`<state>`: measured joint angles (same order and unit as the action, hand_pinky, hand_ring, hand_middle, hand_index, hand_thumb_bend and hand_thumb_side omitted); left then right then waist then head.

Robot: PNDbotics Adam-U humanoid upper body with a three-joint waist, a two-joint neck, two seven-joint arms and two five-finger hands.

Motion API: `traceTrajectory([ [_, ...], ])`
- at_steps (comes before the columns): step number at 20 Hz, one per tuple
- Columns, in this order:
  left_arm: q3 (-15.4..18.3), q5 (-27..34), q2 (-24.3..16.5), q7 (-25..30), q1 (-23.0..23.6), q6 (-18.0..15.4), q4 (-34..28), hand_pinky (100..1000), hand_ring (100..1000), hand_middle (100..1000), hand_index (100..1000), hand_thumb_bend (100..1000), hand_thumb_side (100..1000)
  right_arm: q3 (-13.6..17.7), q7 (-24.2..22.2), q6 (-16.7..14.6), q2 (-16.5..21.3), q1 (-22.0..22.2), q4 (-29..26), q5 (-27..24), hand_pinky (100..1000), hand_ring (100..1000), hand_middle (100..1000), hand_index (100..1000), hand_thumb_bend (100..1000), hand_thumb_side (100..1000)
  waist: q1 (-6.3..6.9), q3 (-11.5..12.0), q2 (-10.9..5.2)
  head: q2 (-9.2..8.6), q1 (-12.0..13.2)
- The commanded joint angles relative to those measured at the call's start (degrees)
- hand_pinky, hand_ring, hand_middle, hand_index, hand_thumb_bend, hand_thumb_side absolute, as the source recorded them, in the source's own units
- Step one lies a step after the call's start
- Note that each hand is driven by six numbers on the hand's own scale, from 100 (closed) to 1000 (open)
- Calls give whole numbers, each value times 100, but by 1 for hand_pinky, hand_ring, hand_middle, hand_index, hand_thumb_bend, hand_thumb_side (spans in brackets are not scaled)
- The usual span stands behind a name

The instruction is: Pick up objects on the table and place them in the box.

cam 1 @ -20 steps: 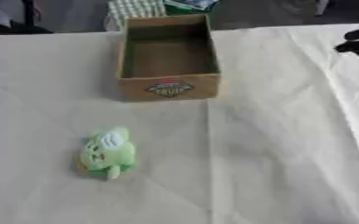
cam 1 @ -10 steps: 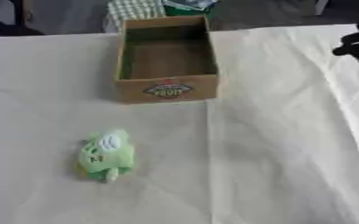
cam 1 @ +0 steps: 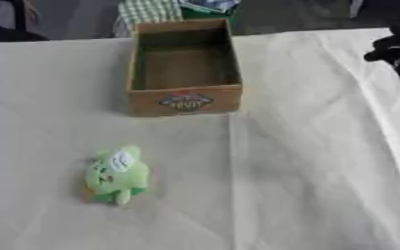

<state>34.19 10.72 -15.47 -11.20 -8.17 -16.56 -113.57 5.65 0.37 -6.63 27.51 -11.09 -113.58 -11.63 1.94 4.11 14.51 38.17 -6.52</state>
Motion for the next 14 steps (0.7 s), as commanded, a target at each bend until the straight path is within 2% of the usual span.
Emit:
traceTrajectory([
  [1,-195,-798,-713,-46,-140,7,48,674,588,564,745,277,715,30,-12,-8,131,-60,-101,3,904,692,674,833,100,569,7,-12,-85,-8,-73],
  [4,-491,-1557,-1347,-22,-224,-81,406,659,600,583,771,331,759,25,-16,-10,144,-69,-101,-1,904,692,674,833,100,568,23,-39,-85,-3,-99],
  [8,-900,-2293,-2210,206,-285,-512,1096,637,619,609,816,401,827,17,-25,-3,155,-78,-101,1,905,693,674,833,100,567,46,-69,-71,-24,-101],
  [14,-1483,-3080,-2918,653,-760,-1155,1792,613,633,629,857,413,877,-12,-58,8,144,-107,-101,-19,905,692,673,833,100,567,34,-107,-86,-95,62],
])
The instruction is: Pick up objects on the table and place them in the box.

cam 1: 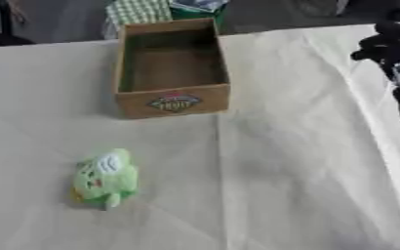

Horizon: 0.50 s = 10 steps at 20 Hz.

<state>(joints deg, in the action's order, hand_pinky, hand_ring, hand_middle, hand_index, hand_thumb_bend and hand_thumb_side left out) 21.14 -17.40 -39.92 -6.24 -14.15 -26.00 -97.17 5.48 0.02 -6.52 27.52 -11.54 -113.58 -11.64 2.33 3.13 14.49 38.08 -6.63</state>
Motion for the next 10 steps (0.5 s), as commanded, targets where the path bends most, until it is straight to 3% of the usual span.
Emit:
traceTrajectory([
  [1,-286,-368,-569,233,-239,-282,223,610,638,637,870,413,896,-1,-30,-2,142,-65,-101,-22,905,693,673,833,100,567,-9,-15,-89,-101,105],
  [10,-1222,-745,-1245,920,-684,-686,837,618,681,692,938,483,944,-27,-65,7,146,-62,-101,-36,905,693,673,832,100,567,-40,-54,-121,-201,227],
])
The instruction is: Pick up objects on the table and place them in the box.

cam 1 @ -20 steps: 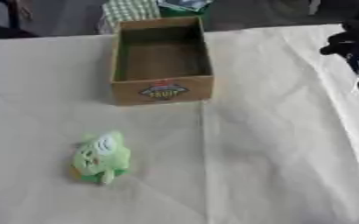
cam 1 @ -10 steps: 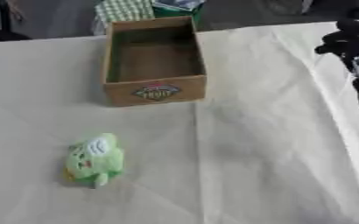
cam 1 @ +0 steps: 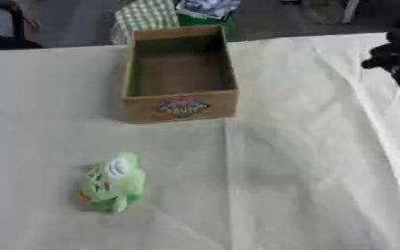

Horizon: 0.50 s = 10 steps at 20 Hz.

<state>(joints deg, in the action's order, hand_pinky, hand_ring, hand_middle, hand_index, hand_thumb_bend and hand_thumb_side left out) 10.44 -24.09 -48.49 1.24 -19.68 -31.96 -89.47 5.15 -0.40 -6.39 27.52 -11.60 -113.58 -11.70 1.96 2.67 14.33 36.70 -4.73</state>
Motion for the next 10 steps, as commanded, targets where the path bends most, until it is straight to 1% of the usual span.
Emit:
traceTrajectory([
  [1,-221,-113,-418,260,-178,-138,106,624,696,705,943,492,934,2,-28,-4,153,-54,-101,-29,905,693,673,832,100,567,-5,-10,-104,-64,42],
  [5,-492,-190,-470,644,-397,-260,225,640,722,726,952,527,917,-17,-49,-16,172,-80,-101,-36,905,694,673,832,100,568,-12,-29,-94,-41,43],
  [6,-543,-181,-469,749,-434,-284,246,657,743,742,959,598,902,-20,-54,-17,172,-82,-101,-37,905,694,673,832,100,567,-11,-35,-90,-29,40],
  [7,-614,-168,-459,903,-478,-328,263,679,773,764,970,701,885,-23,-58,-14,169,-83,-101,-39,906,694,673,832,100,566,-10,-43,-85,-12,36],
  [9,-719,-117,-412,1280,-592,-408,295,687,782,772,972,771,872,-26,-63,-6,161,-81,-101,-40,906,694,673,833,100,566,-10,-52,-79,15,22],
  [10,-759,-71,-385,1444,-649,-412,312,692,788,777,974,792,868,-28,-66,-5,160,-81,-101,-41,906,694,673,833,100,566,-10,-57,-78,24,15],
])
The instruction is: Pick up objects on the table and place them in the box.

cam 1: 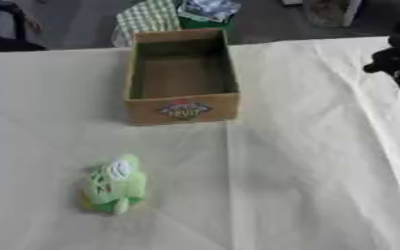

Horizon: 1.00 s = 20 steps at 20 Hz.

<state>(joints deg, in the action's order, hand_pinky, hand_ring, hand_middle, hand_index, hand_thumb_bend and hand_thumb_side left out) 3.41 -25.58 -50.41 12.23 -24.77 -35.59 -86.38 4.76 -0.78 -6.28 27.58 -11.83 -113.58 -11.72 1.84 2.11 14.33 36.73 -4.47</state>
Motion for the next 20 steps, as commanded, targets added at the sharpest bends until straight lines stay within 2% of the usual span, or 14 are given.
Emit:
traceTrajectory([
  [1,-86,130,-173,485,-192,-36,16,697,792,781,977,802,867,10,-30,-15,153,-58,-101,-40,906,694,673,833,100,566,2,-4,-77,23,-16],
  [8,-469,635,-151,1192,-572,230,182,734,828,818,1000,760,870,-9,-56,-2,144,-58,-101,-47,907,695,673,833,100,565,5,-44,-72,21,-4],
  [14,-651,821,-3,1419,-967,426,318,738,832,818,994,741,858,-23,-74,11,140,-54,-101,-51,908,696,673,834,100,564,13,-65,-70,22,14],
  [20,-840,850,248,1669,-1356,420,431,740,832,819,991,732,860,-34,-89,26,133,-50,-101,-53,908,696,673,834,100,564,29,-91,-71,3,32],
])
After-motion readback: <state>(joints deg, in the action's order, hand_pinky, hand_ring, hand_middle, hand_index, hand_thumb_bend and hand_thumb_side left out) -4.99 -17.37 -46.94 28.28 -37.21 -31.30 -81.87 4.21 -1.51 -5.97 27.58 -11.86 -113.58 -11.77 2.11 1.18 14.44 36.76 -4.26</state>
